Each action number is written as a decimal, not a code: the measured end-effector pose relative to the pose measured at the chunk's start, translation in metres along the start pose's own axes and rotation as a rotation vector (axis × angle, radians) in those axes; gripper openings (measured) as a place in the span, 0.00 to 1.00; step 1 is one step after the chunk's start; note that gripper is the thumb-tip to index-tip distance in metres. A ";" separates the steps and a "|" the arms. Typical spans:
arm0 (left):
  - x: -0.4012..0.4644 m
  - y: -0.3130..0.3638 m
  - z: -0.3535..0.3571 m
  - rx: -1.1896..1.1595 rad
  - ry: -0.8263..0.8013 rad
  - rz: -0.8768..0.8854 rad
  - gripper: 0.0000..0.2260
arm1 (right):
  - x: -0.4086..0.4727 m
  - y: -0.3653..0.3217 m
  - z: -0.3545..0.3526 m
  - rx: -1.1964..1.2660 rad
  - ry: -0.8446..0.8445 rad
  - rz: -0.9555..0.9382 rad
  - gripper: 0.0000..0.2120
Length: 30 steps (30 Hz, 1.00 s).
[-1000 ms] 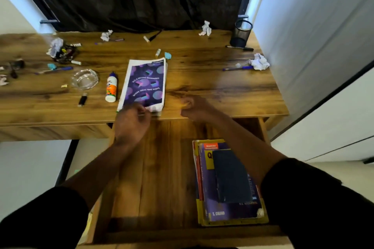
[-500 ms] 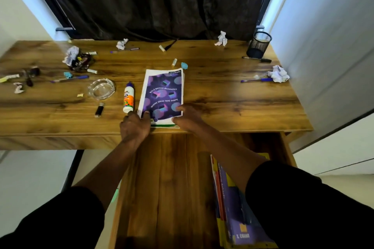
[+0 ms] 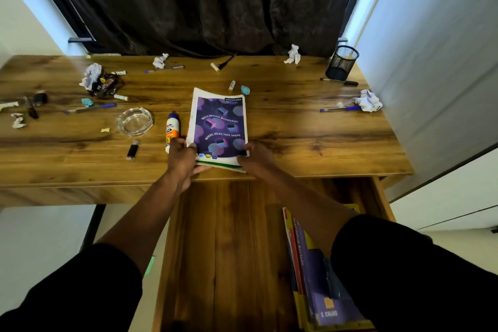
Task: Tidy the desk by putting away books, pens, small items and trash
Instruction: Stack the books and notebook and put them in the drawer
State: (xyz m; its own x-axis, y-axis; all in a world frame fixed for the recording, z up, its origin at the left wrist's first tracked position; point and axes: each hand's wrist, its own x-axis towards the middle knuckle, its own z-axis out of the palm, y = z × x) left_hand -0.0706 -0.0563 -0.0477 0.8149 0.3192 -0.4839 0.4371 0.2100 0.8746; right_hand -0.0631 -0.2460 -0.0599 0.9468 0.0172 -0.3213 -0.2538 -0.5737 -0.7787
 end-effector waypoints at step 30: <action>-0.115 -0.148 -0.088 0.577 -0.451 -0.135 0.16 | -0.162 0.121 0.009 0.470 -0.098 0.374 0.15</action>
State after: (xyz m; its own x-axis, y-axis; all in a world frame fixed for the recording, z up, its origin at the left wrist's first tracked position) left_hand -0.2622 -0.0426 -0.1248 0.7628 -0.1113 -0.6370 0.5738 -0.3379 0.7461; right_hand -0.2490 -0.3105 -0.1066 0.7595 -0.0274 -0.6500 -0.6472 -0.1332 -0.7506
